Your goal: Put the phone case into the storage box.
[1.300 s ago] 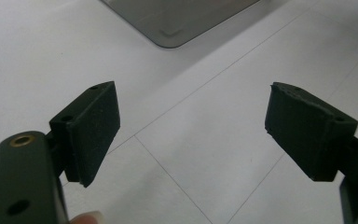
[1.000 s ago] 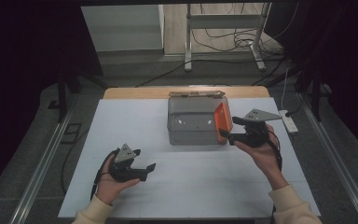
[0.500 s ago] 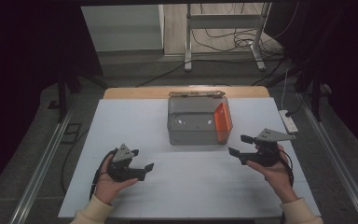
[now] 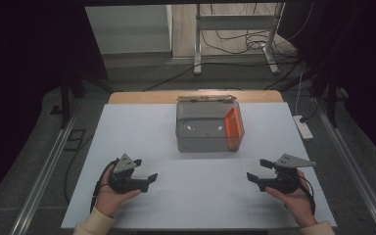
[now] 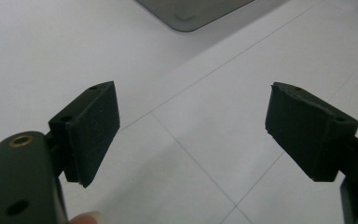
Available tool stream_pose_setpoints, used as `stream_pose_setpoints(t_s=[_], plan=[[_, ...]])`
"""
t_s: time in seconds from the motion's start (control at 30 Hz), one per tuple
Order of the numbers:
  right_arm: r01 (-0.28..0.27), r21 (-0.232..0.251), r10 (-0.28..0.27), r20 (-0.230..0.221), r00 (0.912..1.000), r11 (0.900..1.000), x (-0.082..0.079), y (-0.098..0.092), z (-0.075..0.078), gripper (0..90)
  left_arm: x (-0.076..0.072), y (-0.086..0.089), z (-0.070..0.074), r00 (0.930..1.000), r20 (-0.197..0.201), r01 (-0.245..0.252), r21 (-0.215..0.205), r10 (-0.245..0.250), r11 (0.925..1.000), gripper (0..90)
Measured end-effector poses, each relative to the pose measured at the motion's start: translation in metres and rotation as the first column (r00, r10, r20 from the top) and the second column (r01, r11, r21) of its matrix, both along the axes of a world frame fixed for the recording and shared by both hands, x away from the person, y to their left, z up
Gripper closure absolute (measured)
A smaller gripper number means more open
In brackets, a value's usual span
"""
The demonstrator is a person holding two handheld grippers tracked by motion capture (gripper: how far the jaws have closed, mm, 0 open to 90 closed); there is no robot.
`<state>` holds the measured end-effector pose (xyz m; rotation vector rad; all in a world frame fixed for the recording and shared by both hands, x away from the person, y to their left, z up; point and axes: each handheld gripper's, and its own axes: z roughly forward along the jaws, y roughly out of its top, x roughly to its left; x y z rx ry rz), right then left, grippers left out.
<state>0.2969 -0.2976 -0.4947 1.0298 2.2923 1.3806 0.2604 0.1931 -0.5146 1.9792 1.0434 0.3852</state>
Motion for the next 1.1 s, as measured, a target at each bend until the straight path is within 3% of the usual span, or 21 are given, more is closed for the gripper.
stream_pose_setpoints(t_s=[0.33,0.4,0.47,0.67,1.1], plan=[[-0.004,0.019,0.005,-0.031,0.9995,1.0,-0.01,-0.003,-0.012,21.0,-0.007,0.007,-0.008,0.9999,-0.012,-0.008,0.006,0.008,0.9999,17.6],[-0.008,0.002,0.008,-0.034,0.9994,1.0,-0.009,-0.003,-0.016,21.0,-0.008,0.006,-0.008,0.9999,-0.003,-0.012,0.007,0.012,0.9999,17.6],[-0.012,-0.027,0.011,-0.029,0.9995,1.0,-0.008,-0.002,-0.017,21.2,-0.008,0.006,-0.008,0.9999,0.005,-0.011,0.004,0.011,0.9999,17.6],[-0.025,-0.038,0.025,-0.01,0.9996,0.999,-0.008,0.0,-0.016,21.3,-0.007,0.007,-0.009,0.9999,0.003,-0.012,0.004,0.012,0.9999,17.5],[-0.029,-0.027,0.029,0.015,0.9995,0.999,-0.008,0.0,-0.014,21.6,-0.008,0.006,-0.009,1.0,-0.001,-0.006,0.002,0.006,1.0,17.4]])
